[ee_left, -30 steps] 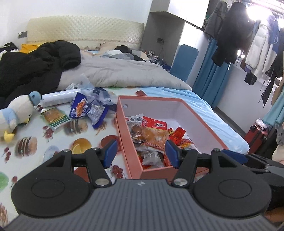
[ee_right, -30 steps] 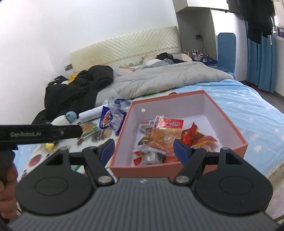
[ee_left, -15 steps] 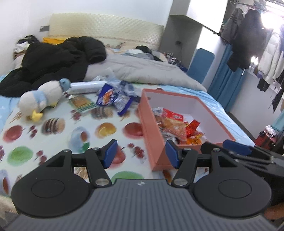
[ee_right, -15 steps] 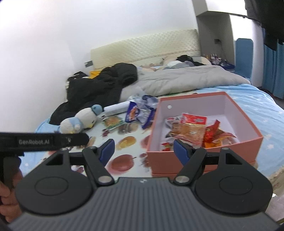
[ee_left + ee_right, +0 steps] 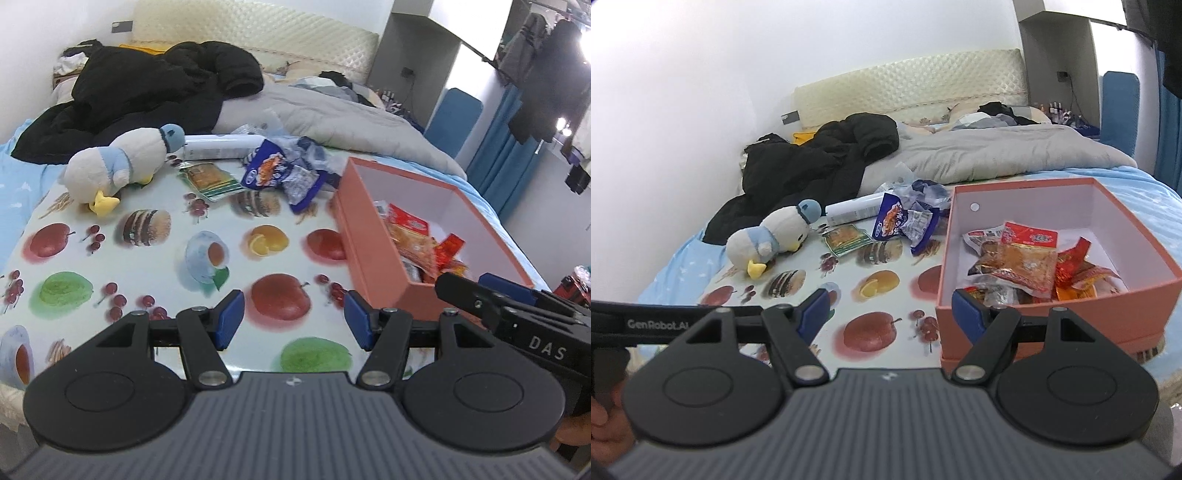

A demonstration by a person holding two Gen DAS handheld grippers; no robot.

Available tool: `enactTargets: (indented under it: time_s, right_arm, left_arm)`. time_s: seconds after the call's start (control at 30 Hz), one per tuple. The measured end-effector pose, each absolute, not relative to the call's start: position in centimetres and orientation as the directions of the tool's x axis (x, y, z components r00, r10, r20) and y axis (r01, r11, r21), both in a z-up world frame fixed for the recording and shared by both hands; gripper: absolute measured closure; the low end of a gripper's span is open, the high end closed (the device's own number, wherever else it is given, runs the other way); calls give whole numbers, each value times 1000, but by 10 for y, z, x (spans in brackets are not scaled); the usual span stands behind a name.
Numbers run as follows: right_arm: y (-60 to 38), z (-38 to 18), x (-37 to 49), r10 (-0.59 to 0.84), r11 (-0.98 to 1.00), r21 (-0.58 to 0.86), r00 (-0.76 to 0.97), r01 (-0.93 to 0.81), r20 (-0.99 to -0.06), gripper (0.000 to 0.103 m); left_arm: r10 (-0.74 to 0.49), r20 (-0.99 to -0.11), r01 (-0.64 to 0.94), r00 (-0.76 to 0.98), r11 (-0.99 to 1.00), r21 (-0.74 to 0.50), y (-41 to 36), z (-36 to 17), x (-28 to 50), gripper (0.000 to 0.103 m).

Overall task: Organize snacks
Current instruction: 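Grasp the blue shrimp jerky bag with the right gripper while the left reaches the green-labelled packet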

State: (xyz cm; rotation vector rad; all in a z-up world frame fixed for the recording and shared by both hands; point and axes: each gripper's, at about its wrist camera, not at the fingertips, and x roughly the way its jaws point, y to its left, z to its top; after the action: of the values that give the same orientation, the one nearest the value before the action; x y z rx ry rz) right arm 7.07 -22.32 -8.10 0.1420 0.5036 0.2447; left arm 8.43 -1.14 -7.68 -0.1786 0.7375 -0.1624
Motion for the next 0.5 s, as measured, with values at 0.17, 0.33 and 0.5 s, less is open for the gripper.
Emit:
enactTargets:
  time_s: [0.17, 0.33, 0.5]
  right_arm:
    - [-211, -88, 96, 276, 959, 191, 846, -210, -457, 28]
    - [-197, -97, 124, 273, 960, 183, 851, -212, -449, 28]
    - [-181, -110, 153, 269, 961, 183, 856, -207, -442, 28]
  left_arm:
    - [-187, -660, 60, 728, 976, -211, -3, -96, 118, 38]
    - [-180, -668, 17, 722, 970, -242, 11, -118, 154, 38]
    - [-171, -673, -32, 720, 960, -278, 28, -141, 193, 38]
